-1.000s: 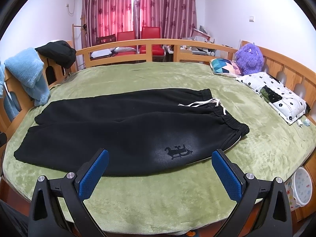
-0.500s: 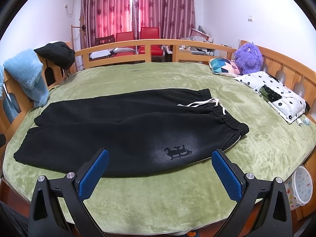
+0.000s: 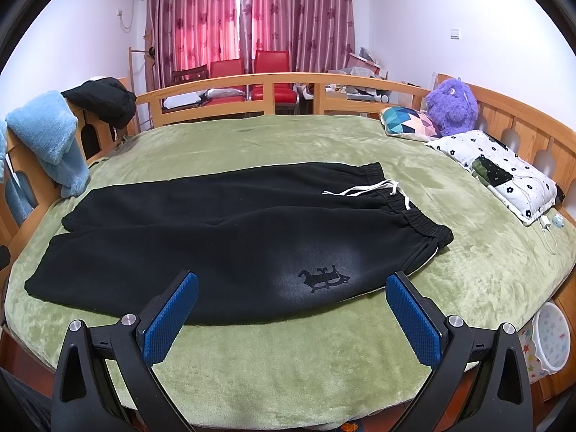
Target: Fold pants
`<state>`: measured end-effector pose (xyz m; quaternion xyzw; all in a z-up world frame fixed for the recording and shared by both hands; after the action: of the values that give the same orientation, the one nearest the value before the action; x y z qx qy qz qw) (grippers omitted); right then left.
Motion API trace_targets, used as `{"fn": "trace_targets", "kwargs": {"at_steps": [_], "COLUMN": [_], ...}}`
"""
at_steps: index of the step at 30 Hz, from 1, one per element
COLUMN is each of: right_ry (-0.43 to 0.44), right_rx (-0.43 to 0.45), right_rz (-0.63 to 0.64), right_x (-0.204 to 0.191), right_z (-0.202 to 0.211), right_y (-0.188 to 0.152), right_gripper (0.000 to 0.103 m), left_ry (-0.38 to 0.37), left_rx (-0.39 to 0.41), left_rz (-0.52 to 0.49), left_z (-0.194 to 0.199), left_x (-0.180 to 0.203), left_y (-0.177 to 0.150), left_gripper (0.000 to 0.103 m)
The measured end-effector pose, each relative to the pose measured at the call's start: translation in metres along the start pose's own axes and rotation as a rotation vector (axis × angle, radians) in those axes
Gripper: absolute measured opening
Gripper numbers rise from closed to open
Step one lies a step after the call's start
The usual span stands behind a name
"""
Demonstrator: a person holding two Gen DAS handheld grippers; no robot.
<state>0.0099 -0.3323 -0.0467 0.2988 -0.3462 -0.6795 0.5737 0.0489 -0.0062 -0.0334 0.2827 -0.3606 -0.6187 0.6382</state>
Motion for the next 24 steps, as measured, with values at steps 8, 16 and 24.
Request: {"fn": "trace_targets", "kwargs": {"at_steps": [8, 16, 24], "right_ry": [-0.002, -0.001, -0.008], "right_rx": [0.002, 0.003, 0.011], "right_rz": [-0.01, -0.009, -0.01], "right_x": [0.0024, 0.003, 0.0054], "right_z": [0.0006, 0.0008, 0.0016], "right_y": [0.001, 0.0007, 0.0009], "right_gripper": [0.102, 0.102, 0.102], "left_ry": [-0.003, -0.004, -0.007], "left_rx": [0.002, 0.001, 0.002], "left_rz": [0.004, 0.005, 0.006], "left_z": [0.0013, 0.0013, 0.0021], "left_x": [0.0005, 0.0, -0.0002], "left_y": [0.0005, 0.0004, 0.0003], "left_gripper": [0.103, 0.103, 0.103]}}
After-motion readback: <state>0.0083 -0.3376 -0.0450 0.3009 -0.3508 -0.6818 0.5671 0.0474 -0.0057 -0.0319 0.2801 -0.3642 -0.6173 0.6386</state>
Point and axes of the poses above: each gripper's, at about its wrist camera, not at the fingertips, and z roughly against the way its jaws point, x to its right, y to its top, the point moved 7 cm from there along -z, roughly the way its jaws point, and after that the axes turned 2 degrees about -y, right-handed, at the moved point
